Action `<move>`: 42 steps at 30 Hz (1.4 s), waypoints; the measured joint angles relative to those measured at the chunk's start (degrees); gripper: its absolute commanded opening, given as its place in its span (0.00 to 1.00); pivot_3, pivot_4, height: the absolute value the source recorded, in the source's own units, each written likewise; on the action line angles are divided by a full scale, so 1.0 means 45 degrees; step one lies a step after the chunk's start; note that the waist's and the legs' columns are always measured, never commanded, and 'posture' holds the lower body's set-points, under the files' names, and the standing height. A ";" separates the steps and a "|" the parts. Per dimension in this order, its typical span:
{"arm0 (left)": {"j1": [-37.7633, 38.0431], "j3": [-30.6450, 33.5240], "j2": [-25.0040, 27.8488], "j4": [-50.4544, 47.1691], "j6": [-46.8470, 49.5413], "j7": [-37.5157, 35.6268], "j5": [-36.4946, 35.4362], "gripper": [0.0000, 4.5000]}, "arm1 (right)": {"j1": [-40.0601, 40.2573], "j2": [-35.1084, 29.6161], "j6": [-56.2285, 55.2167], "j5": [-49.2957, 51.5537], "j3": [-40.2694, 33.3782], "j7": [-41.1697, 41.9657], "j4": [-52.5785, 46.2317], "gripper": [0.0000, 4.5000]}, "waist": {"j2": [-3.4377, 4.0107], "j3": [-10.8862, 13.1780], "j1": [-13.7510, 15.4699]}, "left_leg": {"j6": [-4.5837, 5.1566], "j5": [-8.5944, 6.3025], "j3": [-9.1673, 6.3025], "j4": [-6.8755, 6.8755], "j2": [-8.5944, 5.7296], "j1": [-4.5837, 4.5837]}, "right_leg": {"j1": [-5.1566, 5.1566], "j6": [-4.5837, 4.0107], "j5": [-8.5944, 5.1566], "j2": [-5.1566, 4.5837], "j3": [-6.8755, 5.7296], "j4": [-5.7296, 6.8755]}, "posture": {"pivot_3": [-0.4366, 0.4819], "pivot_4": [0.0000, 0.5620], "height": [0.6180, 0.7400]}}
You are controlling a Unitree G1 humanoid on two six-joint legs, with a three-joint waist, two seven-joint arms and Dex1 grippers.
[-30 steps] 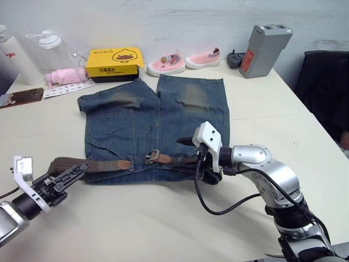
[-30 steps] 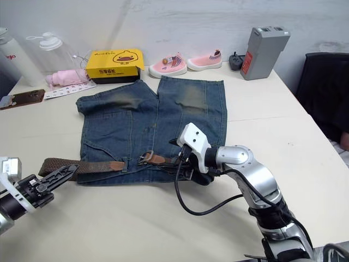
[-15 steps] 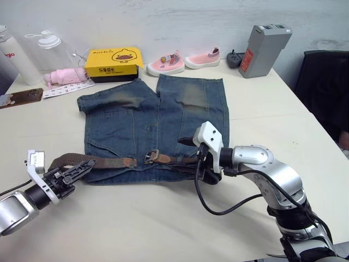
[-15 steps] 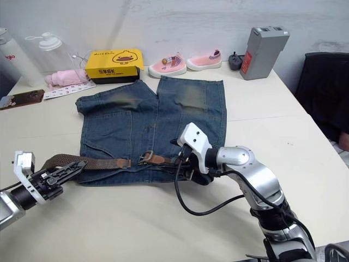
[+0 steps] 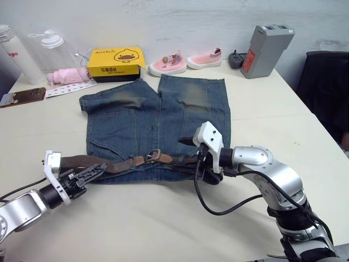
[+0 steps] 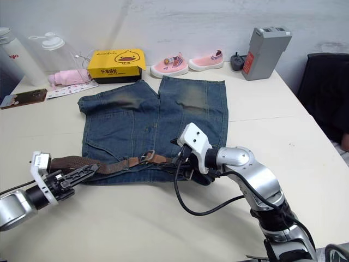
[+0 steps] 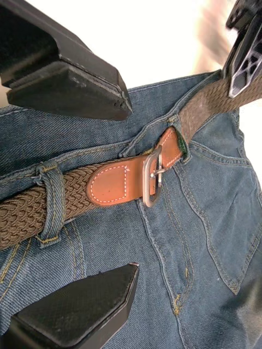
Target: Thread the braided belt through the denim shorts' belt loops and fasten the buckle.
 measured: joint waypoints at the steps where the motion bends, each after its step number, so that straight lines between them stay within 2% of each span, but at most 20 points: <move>1: -0.0289 -0.0140 0.0000 0.0115 0.0046 -0.0107 0.0171 0.00 | -0.0032 0.0005 -0.0044 -0.0043 0.0039 -0.0016 0.0001 0.99 | -0.0006 -0.0004 0.0002 | 0.0000 0.0001 0.0001 0.0000 -0.0001 0.0000 | 0.0000 0.0005 0.0004 0.0000 0.0000 0.0000 | 0.48 0.27 0.15; 6: -0.1263 -0.0784 0.0004 0.0794 0.0178 -0.1213 0.1855 0.00 | -0.0235 0.0189 -0.0968 -0.0696 0.0728 -0.0231 0.0102 0.99 | -0.0024 -0.0017 -0.0080 | -0.0005 0.0004 0.0003 -0.0013 0.0001 0.0010 | -0.0003 0.0018 0.0012 0.0001 -0.0004 0.0000 | 0.48 0.27 0.15; 11: -0.1379 -0.1098 -0.0001 0.0811 0.0133 -0.2387 0.3548 0.00 | -0.1010 0.0995 -0.3563 -0.2803 0.2131 -0.0931 0.0943 0.99 | -0.0026 -0.0019 -0.0126 | -0.0020 0.0013 0.0005 -0.0031 0.0006 0.0032 | -0.0002 0.0025 0.0015 0.0001 -0.0011 0.0007 | 0.48 0.27 0.15; 17: -0.1420 -0.1021 -0.0435 0.0862 0.0202 -0.3062 0.4382 0.00 | -0.1634 0.1719 -0.7002 -0.5768 0.4086 -0.1654 0.2594 0.99 | -0.0026 -0.0019 -0.0119 | -0.0019 0.0013 0.0004 -0.0029 -0.0010 0.0052 | 0.0002 0.0026 0.0016 0.0003 -0.0016 0.0033 | 0.48 0.27 0.15; 26: -0.1495 -0.0582 -0.0998 0.0787 0.0520 -0.3073 0.4639 0.00 | -0.2182 0.1450 -0.9746 -0.8627 0.4987 -0.1635 0.4372 0.99 | -0.0042 -0.0028 -0.0125 | -0.0021 0.0014 0.0006 -0.0024 -0.0006 0.0078 | 0.0008 0.0028 0.0017 0.0006 -0.0023 0.0076 | 0.48 0.27 0.15; 33: -0.1489 -0.0316 -0.1231 0.0743 0.0793 -0.2885 0.4660 0.00 | -0.2178 0.1409 -1.0783 -0.9713 0.5009 -0.1493 0.5040 0.99 | -0.0055 -0.0037 -0.0139 | -0.0023 0.0015 0.0009 -0.0024 -0.0004 0.0088 | 0.0007 0.0028 0.0017 0.0006 -0.0023 0.0089 | 0.48 0.27 0.15; 42: -0.1418 -0.0060 -0.1504 0.0597 0.0970 -0.2823 0.4666 0.00 | -0.2734 0.2712 -1.1373 -1.1333 0.5351 -0.2094 0.6552 0.99 | -0.0053 -0.0036 -0.0150 | -0.0044 0.0024 0.0009 -0.0014 0.0000 0.0105 | -0.0011 0.0025 0.0015 0.0007 -0.0023 0.0176 | 0.48 0.27 0.15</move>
